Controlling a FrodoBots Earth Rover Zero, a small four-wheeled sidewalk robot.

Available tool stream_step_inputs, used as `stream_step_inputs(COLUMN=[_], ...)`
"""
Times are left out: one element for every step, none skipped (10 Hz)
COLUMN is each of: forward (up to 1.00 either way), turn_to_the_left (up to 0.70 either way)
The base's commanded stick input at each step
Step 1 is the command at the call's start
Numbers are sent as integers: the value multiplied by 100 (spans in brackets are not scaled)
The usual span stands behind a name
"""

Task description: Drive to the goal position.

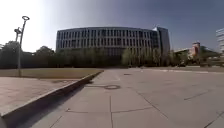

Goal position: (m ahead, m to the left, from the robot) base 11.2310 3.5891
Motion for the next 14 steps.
stream_step_inputs(forward=[0, 2, 36, 70, 70, 70, 70, 70, 70, 70, 70, 70, 70, 70], turn_to_the_left=[4, 3, 1, 2, 2, 2, 2, 2, 2, 2, 2, 2, 2, 2])
